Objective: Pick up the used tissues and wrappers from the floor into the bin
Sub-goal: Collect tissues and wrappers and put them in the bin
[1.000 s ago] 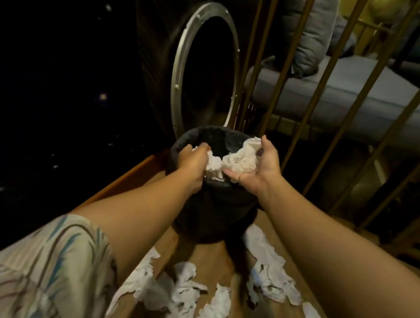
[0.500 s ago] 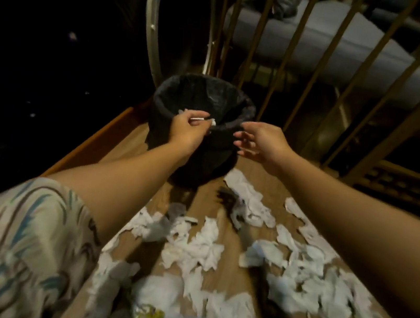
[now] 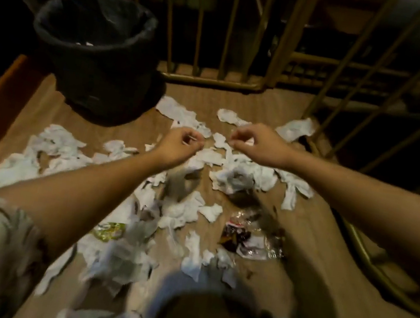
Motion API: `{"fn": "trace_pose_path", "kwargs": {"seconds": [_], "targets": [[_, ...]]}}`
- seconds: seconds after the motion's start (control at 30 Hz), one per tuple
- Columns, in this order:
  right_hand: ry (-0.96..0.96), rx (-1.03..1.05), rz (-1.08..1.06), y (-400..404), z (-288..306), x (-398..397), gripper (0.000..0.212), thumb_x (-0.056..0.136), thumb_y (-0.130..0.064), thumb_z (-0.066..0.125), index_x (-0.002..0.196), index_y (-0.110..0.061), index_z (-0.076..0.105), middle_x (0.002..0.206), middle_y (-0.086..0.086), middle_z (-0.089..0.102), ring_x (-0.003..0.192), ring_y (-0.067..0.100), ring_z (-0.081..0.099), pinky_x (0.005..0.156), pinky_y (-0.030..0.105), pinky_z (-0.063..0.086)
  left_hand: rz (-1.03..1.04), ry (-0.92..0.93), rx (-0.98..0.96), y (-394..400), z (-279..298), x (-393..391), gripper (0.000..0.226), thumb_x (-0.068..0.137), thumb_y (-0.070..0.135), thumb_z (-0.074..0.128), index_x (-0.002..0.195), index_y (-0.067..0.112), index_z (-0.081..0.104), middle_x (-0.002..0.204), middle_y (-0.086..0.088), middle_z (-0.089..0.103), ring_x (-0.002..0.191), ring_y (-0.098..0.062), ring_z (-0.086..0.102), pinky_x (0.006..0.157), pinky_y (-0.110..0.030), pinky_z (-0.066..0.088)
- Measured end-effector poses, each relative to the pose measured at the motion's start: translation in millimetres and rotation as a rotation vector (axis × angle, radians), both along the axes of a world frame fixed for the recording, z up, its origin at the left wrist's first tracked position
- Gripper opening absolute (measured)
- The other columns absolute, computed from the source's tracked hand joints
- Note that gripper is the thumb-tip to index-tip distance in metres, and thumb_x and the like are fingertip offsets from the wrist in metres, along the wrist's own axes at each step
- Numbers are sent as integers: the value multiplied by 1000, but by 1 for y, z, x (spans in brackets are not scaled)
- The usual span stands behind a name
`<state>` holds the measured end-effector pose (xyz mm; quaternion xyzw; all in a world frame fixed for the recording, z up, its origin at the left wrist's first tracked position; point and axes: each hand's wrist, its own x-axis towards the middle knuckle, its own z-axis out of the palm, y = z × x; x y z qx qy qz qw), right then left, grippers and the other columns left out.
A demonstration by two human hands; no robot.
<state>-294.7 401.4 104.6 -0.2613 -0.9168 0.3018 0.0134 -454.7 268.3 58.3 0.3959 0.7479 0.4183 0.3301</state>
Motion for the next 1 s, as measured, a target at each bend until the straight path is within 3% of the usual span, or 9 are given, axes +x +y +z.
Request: {"fn": "trace_pose_path", "kwargs": {"seconds": [0.1,0.17,0.23,0.37,0.53,0.73,0.87,0.93,1.0], "targets": [[-104,-19,-11,-10,-39,51,44,86,-55,59,114,-23,65,118,0,65,109,15,59,95,38,48,-15,-10,-73,-3,-41,43,20,92,17,63,110,8,66,106,-11,67,91,-16,62,79,-25,47],[-219,-81,-123,-22,-69,82,75,77,-72,56,137,-28,48,143,4,47,132,25,43,108,45,38,37,119,-108,-16,-68,75,41,86,38,68,119,14,63,122,-7,62,105,-14,56,87,-24,43],[-305,-203,-293,-40,-100,110,99,66,-82,58,149,-41,21,159,3,18,146,33,16,116,55,21,-2,288,-171,-32,-91,102,68,73,69,64,126,27,56,143,-4,43,133,-23,36,109,-41,34],[-365,-265,-394,-67,-145,138,119,58,-85,60,151,-43,-1,160,4,-19,146,36,-14,115,58,2,-109,546,-395,-58,-127,124,122,44,103,39,148,40,25,164,-1,-7,146,-30,-25,111,-73,1],[-322,-150,-300,-64,-187,126,134,43,-95,56,145,-50,-17,148,-2,-46,135,35,-38,106,71,-2,-45,544,-517,-83,-152,136,138,40,106,35,154,33,7,162,-5,-17,142,-37,-31,109,-71,-12],[-241,80,-104,-70,-216,108,108,63,-89,48,150,-47,-1,154,-1,-37,139,32,-35,107,70,-12,-5,309,-239,-112,-164,128,114,59,86,60,150,28,22,157,0,25,146,-21,18,118,-39,20],[-203,150,-37,-68,-232,96,89,74,-78,45,149,-33,25,163,3,2,148,33,-1,110,64,-8,-84,363,-194,-125,-168,124,116,53,82,70,147,26,29,150,2,36,138,-16,30,114,-39,30],[-133,120,-4,-62,-234,96,80,76,-69,45,144,-27,37,155,5,31,143,32,24,114,60,2,-85,426,-125,-126,-174,125,99,63,75,69,143,28,35,137,2,47,125,-14,40,104,-34,36],[-14,77,9,-55,-235,100,71,79,-57,49,142,-24,42,133,9,52,123,28,45,108,53,30,-78,470,-128,-124,-177,127,79,78,64,64,143,29,36,125,0,52,114,-13,44,97,-32,37]]}}
